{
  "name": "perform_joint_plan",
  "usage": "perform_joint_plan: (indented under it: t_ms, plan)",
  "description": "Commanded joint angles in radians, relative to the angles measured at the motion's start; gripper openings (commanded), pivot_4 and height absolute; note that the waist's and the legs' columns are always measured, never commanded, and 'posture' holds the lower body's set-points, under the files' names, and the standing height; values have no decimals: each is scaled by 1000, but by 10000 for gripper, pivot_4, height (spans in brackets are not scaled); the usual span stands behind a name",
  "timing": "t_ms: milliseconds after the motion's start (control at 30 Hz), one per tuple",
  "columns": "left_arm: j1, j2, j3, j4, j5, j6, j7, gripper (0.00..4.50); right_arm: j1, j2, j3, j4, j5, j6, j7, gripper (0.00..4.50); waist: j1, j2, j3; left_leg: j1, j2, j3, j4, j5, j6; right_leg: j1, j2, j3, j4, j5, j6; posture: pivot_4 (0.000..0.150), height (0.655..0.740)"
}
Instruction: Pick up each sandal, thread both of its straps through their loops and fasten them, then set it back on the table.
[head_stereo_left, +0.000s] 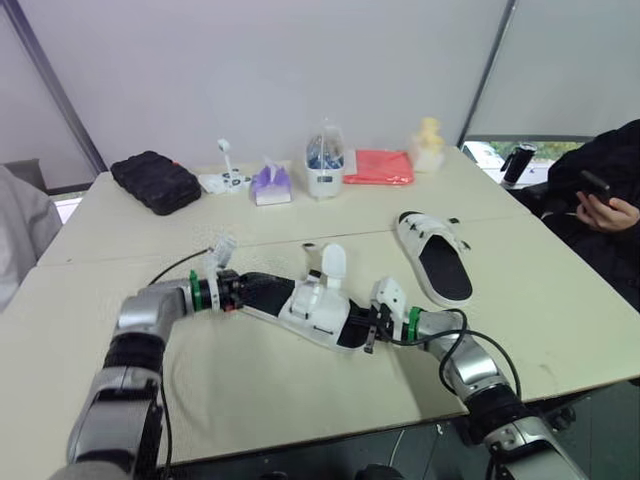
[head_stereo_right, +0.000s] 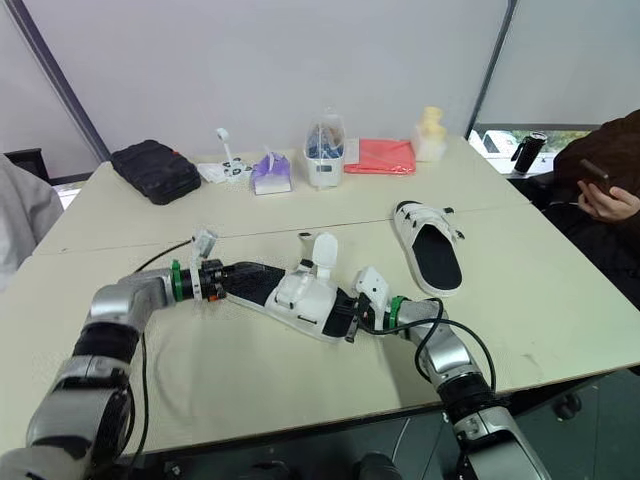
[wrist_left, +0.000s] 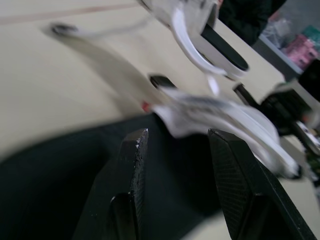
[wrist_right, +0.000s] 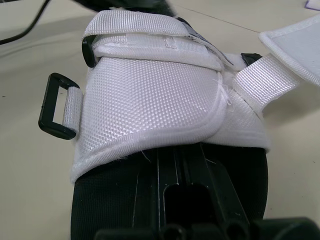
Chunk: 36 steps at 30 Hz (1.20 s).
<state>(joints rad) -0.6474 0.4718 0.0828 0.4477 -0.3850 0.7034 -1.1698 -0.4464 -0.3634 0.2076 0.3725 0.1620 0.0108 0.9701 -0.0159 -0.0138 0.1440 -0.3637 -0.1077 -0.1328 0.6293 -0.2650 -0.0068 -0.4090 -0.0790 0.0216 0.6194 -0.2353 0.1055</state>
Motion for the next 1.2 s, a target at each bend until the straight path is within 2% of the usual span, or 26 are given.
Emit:
perform_joint_plan:
  t_ms: [33, 133, 633, 700, 767, 867, 967, 1067, 1200]
  plan:
    - [-8, 19, 10, -111, -44, 47, 23, 19197, 29, 6, 38, 54, -45, 27, 2, 0, 1, 0, 0, 1, 0, 0, 0, 0, 0, 1, 0, 0, 0, 0, 0, 1500, 7400]
    - [-1, 22, 9, -131, -56, 61, 37, 19197, 28, 6, 38, 56, -45, 26, 2, 0, 1, 0, 0, 5, 0, 0, -1, 0, 0, 5, 0, 0, 0, 0, 0, 1500, 7400]
    - [4, 27, 6, -144, -70, 70, 52, 19197, 28, 7, 37, 56, -46, 26, 3, 0, -1, 0, 0, 5, 0, 0, -2, 0, -1, 4, 0, 0, -1, 0, 0, 1500, 7400]
    - [123, 11, -102, -278, 11, -61, 54, 19197, 21, -73, -2, -114, -9, 82, 39, 0, -1, 4, 1, 5, 0, 0, -2, 0, -1, 4, 0, 0, -1, 0, 0, 1500, 7400]
    - [134, -52, -99, -273, 66, -192, 175, 19197, 27, -104, -17, -198, 10, 116, 45, 0, 11, 9, 4, 3, -1, 2, -3, -1, 0, 3, -2, 1, -4, 0, 0, 1500, 7400]
    - [23, -154, -7, -94, 136, -407, 454, 19197, 46, -96, -14, -219, 19, 144, 26, 0, 38, 3, 6, -11, -1, -2, 3, -1, -2, -6, -1, -3, -4, 1, -1, 1500, 7400]
    - [-92, -186, 63, 65, 142, -513, 613, 19197, 61, -83, -11, -231, 18, 162, 18, 0, 53, -1, 8, -14, 0, -3, 3, 3, -7, -11, -1, -4, -3, 4, -4, 1500, 7400]
    - [-125, -191, 68, 116, 126, -530, 593, 19197, 73, -82, -15, -249, 26, 180, 15, 0, 49, 0, 8, -15, 0, 0, 2, 3, -7, -13, -1, -3, -2, 4, -3, 1500, 7400]
    - [-89, -182, 39, 74, 129, -518, 531, 19197, 84, -86, -24, -278, 38, 200, 11, 0, 42, 0, 8, -16, 0, 2, 2, 5, -10, -15, -1, -3, -3, 4, -3, 1500, 7400]
